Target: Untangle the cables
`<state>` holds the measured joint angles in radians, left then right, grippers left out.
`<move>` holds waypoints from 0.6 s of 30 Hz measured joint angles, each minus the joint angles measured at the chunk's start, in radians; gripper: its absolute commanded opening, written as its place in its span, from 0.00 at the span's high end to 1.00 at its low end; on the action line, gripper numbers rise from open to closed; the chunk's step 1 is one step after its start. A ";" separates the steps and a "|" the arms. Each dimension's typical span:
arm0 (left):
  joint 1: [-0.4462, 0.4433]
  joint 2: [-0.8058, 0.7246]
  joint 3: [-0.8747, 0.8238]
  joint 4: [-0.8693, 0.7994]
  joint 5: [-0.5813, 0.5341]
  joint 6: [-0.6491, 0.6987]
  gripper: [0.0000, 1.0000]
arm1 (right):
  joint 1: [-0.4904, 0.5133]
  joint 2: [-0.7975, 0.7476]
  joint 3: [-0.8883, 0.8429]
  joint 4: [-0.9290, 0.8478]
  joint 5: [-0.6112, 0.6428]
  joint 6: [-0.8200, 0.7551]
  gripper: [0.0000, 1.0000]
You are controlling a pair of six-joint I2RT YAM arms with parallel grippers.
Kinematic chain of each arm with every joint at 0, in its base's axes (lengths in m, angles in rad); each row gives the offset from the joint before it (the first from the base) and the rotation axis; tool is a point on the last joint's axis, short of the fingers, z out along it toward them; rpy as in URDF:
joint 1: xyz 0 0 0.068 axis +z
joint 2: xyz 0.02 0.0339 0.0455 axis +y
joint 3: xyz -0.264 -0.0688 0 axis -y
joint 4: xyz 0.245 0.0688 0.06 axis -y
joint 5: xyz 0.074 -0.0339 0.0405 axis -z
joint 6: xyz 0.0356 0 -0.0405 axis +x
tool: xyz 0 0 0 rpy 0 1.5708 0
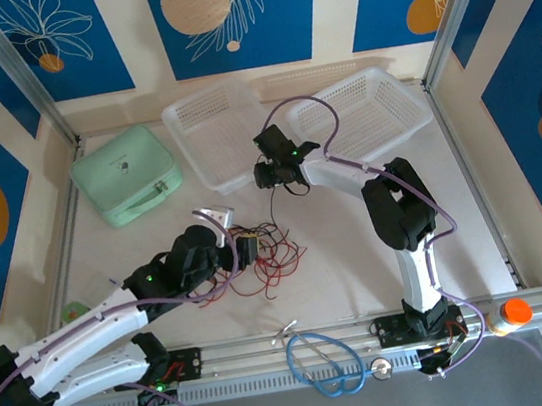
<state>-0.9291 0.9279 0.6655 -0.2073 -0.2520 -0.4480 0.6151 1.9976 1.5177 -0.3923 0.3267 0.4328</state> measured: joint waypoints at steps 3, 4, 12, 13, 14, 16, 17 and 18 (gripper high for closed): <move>0.000 -0.010 -0.002 -0.003 0.000 0.000 0.27 | -0.001 0.000 0.000 -0.007 0.010 0.005 1.00; 0.000 -0.013 -0.003 -0.004 0.000 -0.001 0.27 | -0.001 0.000 0.000 -0.009 0.011 0.009 1.00; 0.002 -0.021 -0.006 -0.012 0.016 0.013 0.25 | 0.010 -0.053 0.001 -0.064 0.013 0.001 1.00; 0.002 -0.016 -0.006 -0.011 0.017 0.023 0.25 | 0.014 -0.080 0.001 -0.078 0.013 0.001 1.00; 0.003 -0.008 -0.005 -0.010 0.019 0.037 0.27 | 0.021 -0.114 0.001 -0.093 0.013 0.001 1.00; 0.006 0.023 -0.002 -0.009 0.024 0.067 0.32 | 0.034 -0.203 0.001 -0.122 0.010 0.001 1.00; 0.012 0.042 0.001 -0.006 0.031 0.085 0.35 | 0.039 -0.253 0.001 -0.135 0.008 0.002 1.00; 0.021 0.060 0.004 -0.003 0.039 0.098 0.37 | 0.041 -0.301 0.003 -0.148 0.005 0.003 1.00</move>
<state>-0.9077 0.9878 0.6693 -0.2100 -0.2131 -0.3504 0.6559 1.6966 1.5208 -0.5407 0.3321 0.4358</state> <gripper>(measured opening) 0.658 0.052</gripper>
